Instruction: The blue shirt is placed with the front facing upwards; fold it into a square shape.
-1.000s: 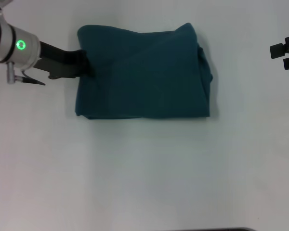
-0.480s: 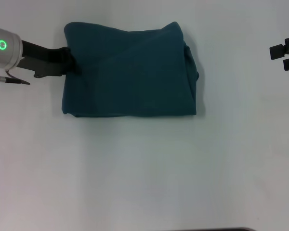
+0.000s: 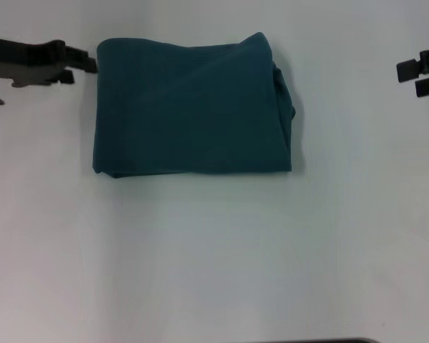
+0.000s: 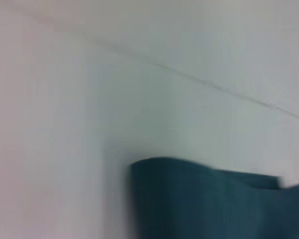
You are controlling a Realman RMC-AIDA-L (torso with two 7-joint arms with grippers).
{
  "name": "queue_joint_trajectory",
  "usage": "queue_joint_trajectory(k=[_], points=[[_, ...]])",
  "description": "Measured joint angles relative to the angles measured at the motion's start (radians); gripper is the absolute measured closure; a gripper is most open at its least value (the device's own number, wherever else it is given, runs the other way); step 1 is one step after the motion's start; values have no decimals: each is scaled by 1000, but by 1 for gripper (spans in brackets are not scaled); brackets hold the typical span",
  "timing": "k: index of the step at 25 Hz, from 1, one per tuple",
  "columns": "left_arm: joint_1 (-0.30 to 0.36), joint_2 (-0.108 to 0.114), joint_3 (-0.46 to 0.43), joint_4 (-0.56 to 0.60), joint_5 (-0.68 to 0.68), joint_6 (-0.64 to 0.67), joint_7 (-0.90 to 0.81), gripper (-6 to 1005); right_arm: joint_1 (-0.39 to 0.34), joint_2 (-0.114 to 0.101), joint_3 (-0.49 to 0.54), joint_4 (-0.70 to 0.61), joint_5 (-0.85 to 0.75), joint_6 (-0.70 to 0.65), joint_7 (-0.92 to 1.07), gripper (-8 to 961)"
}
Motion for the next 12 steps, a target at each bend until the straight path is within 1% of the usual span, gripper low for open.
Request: queue_joint_trajectory(k=[2, 4, 5, 7, 8, 10, 12], points=[[28, -11, -26, -36, -82, 47, 103, 605, -3, 2, 0, -4, 40, -9, -59, 8], [62, -30, -85, -52, -231, 144, 300, 535, -15, 11, 2, -10, 104, -29, -171, 8], [77, -38, -110, -52, -297, 195, 395, 499, -28, 17, 7, -14, 140, -37, -230, 8], [111, -58, -147, -45, -423, 304, 603, 429, -61, 44, 35, -31, 223, -38, -349, 8], [129, -68, -156, -43, -466, 332, 678, 382, -82, 66, 58, -51, 269, -36, -415, 8], [177, -94, -169, -35, -541, 375, 825, 289, -138, 118, 105, -101, 368, -23, -564, 8], [221, -115, -173, -20, -588, 380, 933, 196, -191, 180, 128, -155, 435, -2, -696, 8]])
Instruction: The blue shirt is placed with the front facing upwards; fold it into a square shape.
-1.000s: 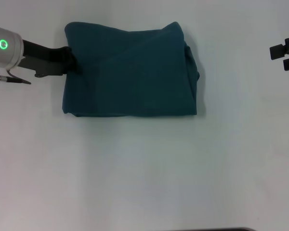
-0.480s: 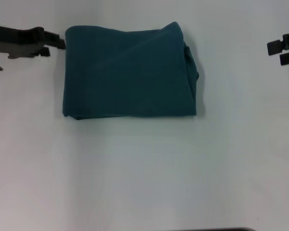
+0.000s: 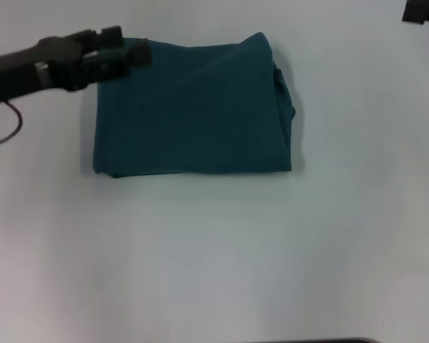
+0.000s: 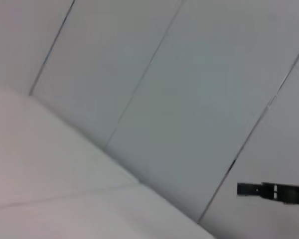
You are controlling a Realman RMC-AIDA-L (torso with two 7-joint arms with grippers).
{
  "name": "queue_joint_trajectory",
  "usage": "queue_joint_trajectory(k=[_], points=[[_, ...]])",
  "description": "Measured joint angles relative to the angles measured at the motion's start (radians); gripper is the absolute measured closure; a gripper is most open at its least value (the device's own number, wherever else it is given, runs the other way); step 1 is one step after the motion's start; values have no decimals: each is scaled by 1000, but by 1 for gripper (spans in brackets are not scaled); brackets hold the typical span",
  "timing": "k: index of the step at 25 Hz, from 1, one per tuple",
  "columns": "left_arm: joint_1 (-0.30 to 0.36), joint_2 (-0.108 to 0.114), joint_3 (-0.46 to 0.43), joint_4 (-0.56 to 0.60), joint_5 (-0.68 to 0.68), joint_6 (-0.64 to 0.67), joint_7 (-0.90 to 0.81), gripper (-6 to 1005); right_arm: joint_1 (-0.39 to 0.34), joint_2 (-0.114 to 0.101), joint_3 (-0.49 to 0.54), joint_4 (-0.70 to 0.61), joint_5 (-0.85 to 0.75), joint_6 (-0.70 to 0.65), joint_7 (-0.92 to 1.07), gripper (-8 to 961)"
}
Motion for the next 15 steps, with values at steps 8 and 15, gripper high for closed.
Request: queue_joint_trajectory(k=[8, 15], points=[[49, 49, 12, 154, 2, 43, 127, 48, -110, 129, -15, -64, -38, 21, -265, 8], [79, 68, 17, 280, 40, 143, 256, 47, -139, 125, -59, 98, -55, -66, -489, 8]])
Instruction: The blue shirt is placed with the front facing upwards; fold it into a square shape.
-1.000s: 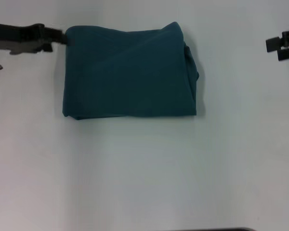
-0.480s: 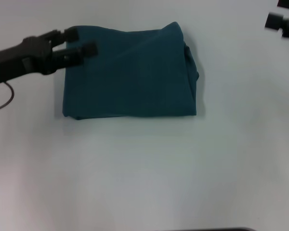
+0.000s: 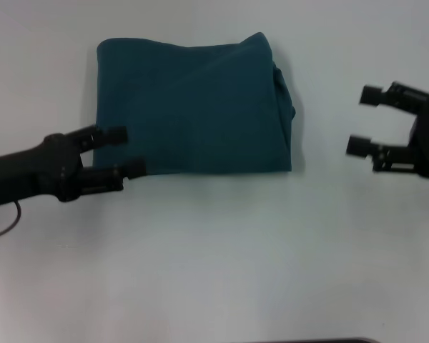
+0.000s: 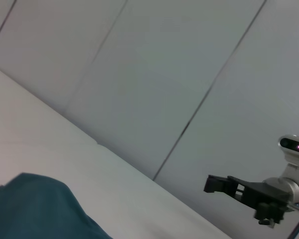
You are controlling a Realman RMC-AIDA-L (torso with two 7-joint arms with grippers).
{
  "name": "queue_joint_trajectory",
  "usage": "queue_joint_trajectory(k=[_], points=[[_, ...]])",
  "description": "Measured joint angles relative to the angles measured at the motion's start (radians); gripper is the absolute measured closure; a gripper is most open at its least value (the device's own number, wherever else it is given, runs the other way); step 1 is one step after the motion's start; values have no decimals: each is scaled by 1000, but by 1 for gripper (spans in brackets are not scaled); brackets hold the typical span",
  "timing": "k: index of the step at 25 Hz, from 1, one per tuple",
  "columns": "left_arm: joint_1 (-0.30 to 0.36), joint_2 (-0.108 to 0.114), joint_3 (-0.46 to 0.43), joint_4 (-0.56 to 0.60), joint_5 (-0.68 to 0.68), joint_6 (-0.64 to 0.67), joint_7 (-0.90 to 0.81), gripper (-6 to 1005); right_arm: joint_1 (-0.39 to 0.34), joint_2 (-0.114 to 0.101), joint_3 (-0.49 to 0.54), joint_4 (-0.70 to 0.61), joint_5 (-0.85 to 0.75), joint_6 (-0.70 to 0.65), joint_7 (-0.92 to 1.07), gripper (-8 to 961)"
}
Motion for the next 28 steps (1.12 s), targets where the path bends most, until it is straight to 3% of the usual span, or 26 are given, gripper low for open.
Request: queue_joint_trajectory(k=[7, 17, 28], points=[[5, -4, 3, 89, 49, -11, 77, 47, 2, 4, -163, 76, -4, 8, -55, 8], [3, -20, 6, 131, 99, -14, 98, 48, 22, 8, -244, 190, -5, 150, -44, 8], [-53, -24, 53, 8, 176, -2, -33, 47, 93, 3, -282, 143, -84, 166, 140, 8]])
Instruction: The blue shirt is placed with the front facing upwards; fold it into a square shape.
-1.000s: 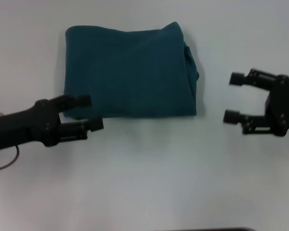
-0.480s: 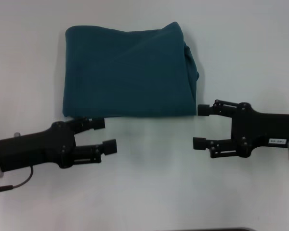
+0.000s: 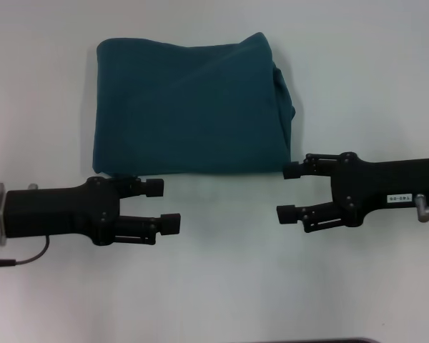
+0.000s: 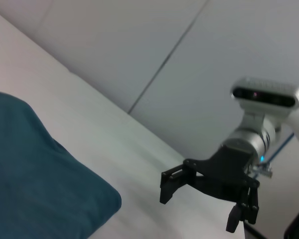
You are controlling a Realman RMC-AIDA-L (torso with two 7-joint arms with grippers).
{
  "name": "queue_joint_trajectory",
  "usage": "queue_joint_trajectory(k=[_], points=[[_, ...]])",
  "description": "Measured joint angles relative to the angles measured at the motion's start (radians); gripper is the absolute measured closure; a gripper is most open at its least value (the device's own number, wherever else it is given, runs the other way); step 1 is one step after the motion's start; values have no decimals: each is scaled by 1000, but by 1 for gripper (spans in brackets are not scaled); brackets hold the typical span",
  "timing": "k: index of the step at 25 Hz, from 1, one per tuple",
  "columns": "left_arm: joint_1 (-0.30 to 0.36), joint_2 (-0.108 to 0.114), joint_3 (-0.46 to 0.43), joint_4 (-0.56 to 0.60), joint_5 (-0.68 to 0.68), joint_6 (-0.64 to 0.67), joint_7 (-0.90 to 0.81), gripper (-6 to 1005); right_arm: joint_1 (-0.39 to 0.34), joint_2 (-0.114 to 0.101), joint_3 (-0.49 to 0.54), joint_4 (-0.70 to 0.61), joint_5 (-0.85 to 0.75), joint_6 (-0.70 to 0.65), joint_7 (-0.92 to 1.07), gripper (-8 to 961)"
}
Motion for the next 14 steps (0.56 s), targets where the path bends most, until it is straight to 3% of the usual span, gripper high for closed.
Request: queue_joint_trajectory(k=[14], points=[[-5, -2, -7, -55, 5, 3, 138, 52, 29, 1, 12, -1, -14, 12, 14, 7]])
